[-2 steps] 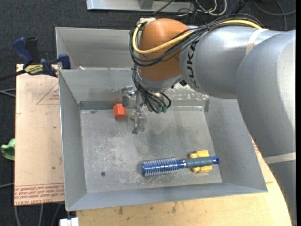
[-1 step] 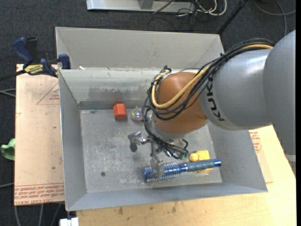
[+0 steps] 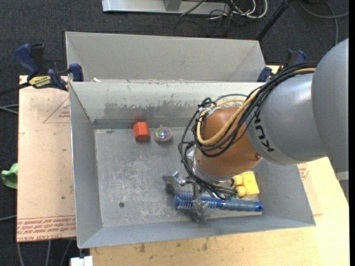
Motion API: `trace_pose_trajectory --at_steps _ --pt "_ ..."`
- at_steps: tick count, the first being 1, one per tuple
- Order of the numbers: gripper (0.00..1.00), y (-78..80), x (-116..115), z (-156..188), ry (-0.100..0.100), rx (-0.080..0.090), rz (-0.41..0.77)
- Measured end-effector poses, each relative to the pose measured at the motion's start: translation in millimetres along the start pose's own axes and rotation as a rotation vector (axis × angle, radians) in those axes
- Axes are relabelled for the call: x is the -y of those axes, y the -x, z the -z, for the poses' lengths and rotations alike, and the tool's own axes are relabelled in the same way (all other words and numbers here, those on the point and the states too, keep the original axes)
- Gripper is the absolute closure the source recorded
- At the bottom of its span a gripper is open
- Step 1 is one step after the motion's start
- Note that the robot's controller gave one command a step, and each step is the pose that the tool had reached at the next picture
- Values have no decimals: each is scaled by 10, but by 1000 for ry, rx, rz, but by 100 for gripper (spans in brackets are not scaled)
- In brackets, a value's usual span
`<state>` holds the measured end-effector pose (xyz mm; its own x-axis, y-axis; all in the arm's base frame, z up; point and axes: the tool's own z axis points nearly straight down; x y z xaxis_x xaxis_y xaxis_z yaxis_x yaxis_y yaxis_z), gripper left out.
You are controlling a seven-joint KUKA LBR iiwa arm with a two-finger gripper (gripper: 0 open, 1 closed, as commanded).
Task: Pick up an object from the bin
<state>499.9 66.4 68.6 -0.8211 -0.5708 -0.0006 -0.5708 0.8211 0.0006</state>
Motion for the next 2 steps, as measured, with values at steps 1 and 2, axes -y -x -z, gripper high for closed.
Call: trace_pose_trajectory --at_steps 1,2 --pt "100 9 -13 8 1 0 1" --pt "100 -50 7 1528 -4 8 37"
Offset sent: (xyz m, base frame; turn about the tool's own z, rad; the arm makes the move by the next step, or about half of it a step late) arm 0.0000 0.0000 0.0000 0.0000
